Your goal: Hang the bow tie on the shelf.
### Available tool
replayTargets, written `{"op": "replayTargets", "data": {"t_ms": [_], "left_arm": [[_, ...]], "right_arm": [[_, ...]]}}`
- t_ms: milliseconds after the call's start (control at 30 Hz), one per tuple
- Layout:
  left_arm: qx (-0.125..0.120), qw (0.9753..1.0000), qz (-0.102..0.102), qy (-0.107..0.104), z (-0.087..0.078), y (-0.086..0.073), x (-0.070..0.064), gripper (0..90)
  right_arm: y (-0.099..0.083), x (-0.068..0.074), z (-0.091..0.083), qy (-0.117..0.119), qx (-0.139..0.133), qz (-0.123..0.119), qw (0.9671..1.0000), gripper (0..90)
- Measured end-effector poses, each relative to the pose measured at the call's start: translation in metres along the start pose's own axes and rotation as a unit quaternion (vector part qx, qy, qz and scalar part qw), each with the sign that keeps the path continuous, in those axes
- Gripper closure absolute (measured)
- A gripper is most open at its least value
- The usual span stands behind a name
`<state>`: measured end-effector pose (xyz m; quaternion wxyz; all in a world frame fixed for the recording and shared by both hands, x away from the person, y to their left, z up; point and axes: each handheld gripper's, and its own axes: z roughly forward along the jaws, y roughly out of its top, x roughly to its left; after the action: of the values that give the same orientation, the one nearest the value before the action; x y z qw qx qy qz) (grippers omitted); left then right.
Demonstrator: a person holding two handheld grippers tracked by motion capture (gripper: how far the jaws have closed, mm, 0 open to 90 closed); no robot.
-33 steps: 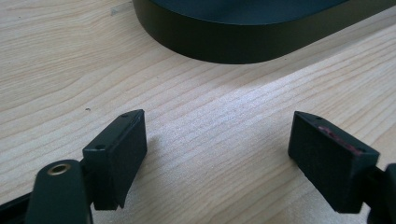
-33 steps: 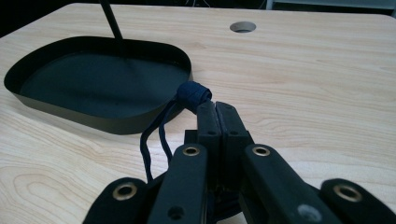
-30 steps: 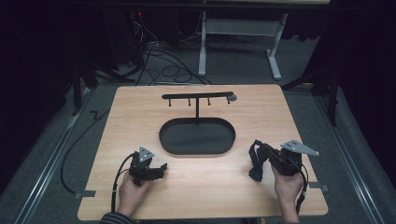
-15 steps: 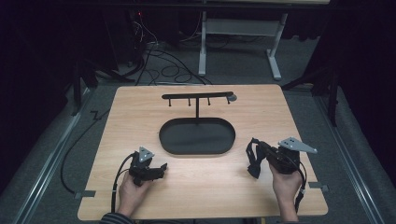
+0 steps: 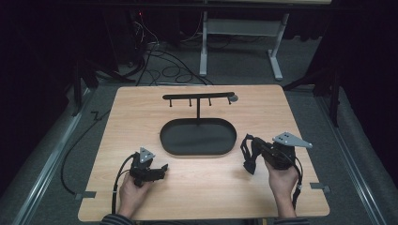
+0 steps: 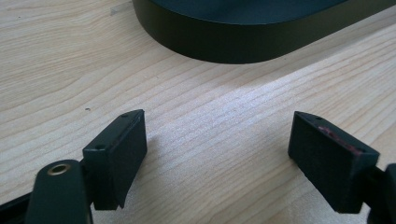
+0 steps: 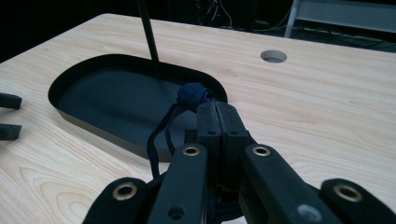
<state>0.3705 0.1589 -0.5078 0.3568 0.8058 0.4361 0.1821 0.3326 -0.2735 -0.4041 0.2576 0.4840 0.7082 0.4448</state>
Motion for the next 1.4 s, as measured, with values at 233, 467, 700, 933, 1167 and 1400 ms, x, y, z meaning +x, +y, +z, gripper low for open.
{"op": "replayTargets", "data": {"t_ms": [233,467,700,933,1167,1400], "left_arm": [[-0.001,1.0,0.0,0.0,0.0,0.0,0.0,19.9],[-0.001,1.0,0.0,-0.001,0.0,0.0,0.0,20.0],[-0.001,1.0,0.0,-0.001,0.0,0.0,0.0,19.9],[-0.001,1.0,0.0,-0.001,0.0,0.0,0.0,19.9],[-0.001,1.0,0.0,-0.002,0.0,0.0,0.0,20.0],[-0.001,1.0,0.001,-0.002,0.0,0.0,0.0,19.9]], "right_arm": [[0.007,0.005,0.004,0.007,-0.001,-0.009,0.9999,90.0],[0.011,0.011,0.01,0.016,-0.002,-0.012,0.9998,90.0],[0.018,0.017,0.015,0.024,-0.007,-0.017,0.9995,90.0],[0.027,0.022,0.02,0.029,-0.008,-0.026,0.9992,90.0],[0.034,0.025,0.023,0.03,-0.008,-0.032,0.999,90.0],[0.039,0.025,0.025,0.031,-0.008,-0.035,0.9989,90.0]]}}
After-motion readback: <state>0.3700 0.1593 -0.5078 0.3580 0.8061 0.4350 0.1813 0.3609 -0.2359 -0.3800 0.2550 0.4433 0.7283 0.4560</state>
